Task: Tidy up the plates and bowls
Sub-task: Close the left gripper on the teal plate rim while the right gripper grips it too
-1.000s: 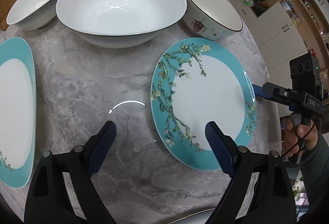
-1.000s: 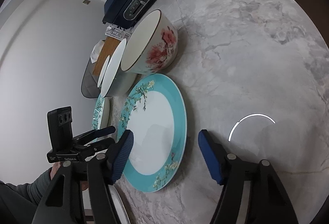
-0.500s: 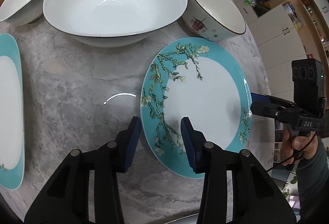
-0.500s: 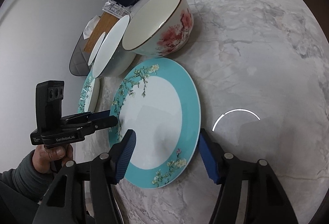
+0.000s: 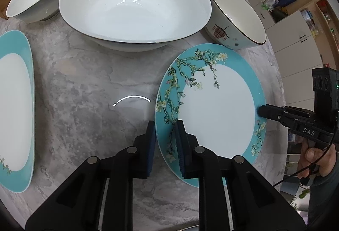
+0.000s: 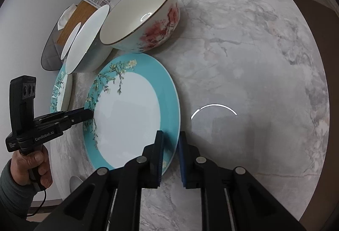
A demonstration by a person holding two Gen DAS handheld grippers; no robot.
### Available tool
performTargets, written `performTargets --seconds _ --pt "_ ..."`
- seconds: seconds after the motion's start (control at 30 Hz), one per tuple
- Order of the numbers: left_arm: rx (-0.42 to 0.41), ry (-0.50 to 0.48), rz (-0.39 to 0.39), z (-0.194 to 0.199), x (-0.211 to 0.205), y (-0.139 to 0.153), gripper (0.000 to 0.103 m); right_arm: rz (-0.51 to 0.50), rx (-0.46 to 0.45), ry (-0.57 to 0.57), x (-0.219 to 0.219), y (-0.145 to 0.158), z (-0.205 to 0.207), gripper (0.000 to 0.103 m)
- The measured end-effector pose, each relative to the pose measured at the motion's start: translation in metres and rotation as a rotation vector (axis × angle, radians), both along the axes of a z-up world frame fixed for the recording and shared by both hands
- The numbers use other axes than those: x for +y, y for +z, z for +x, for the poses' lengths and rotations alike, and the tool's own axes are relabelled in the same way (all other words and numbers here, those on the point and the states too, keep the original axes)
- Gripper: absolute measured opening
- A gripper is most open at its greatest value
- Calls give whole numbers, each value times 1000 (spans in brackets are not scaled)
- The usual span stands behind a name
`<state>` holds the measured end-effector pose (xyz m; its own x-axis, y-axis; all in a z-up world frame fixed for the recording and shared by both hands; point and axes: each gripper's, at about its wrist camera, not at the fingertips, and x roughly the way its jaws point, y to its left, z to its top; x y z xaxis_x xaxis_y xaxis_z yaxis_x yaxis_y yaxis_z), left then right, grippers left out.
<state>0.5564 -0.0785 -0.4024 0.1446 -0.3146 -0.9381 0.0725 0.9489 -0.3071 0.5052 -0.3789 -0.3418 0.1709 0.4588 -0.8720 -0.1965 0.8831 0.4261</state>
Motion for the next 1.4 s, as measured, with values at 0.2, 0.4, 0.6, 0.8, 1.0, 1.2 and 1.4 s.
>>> performTargets --seconds 0.2,0.4,0.6,0.8,1.0,1.2,1.4 --pt "-4 -8 10 -2 1 2 16 -23 -21 -21 1 2 -4 15" --pt "0 -5 17 -5 3 2 16 -35 -32 -12 6 7 -6 15" --pt "-3 -10 27 -9 -2 8 16 -32 -29 -23 4 9 -5 15" --pt "10 -6 23 -10 -2 9 16 -25 -32 -37 2 15 -8 14" --pt "14 -6 22 -10 -2 12 16 -20 -26 -51 1 15 -9 14" --pt "23 0 11 -10 0 15 16 25 2 -81 -4 15 -9 14" --pt "33 -6 15 -8 -2 18 16 21 3 -80 -3 20 -9 14"
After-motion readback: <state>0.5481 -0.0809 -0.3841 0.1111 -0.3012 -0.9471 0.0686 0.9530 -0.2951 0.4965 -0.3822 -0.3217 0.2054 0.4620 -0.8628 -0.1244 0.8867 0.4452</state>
